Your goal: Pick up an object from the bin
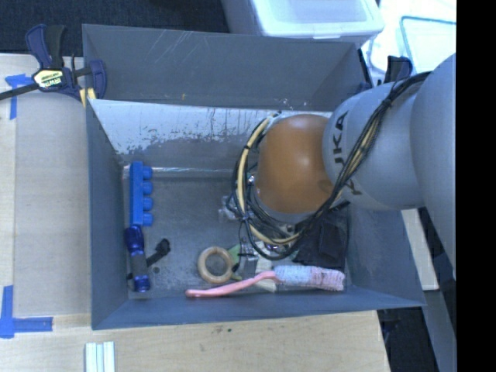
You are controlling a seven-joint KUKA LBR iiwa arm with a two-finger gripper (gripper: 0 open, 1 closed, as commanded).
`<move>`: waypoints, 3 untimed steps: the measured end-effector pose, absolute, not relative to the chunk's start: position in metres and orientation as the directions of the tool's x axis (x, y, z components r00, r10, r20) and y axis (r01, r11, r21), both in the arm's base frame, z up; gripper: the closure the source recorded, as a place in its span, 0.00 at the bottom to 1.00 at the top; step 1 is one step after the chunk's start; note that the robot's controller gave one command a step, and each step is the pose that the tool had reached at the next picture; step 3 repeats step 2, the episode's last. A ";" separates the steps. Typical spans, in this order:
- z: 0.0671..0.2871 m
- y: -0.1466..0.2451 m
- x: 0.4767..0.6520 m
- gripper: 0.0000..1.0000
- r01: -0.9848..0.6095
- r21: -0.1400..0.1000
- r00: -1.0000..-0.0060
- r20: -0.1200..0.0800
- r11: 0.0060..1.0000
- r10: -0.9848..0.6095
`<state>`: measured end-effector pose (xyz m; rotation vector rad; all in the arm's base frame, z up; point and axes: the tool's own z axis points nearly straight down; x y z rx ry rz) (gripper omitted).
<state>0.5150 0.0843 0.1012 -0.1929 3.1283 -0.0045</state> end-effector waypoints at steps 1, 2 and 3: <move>0.073 0.104 0.510 0.00 -0.008 -0.002 -1.000 -0.004 1.000 -0.008; 0.076 0.098 0.516 1.00 -0.089 -0.002 -0.996 -0.009 0.996 -0.089; 0.076 0.098 0.516 1.00 -0.089 -0.002 -0.996 -0.009 0.996 -0.089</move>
Offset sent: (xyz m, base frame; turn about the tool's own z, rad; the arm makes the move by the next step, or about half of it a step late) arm 0.0001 0.0138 -0.0255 0.0327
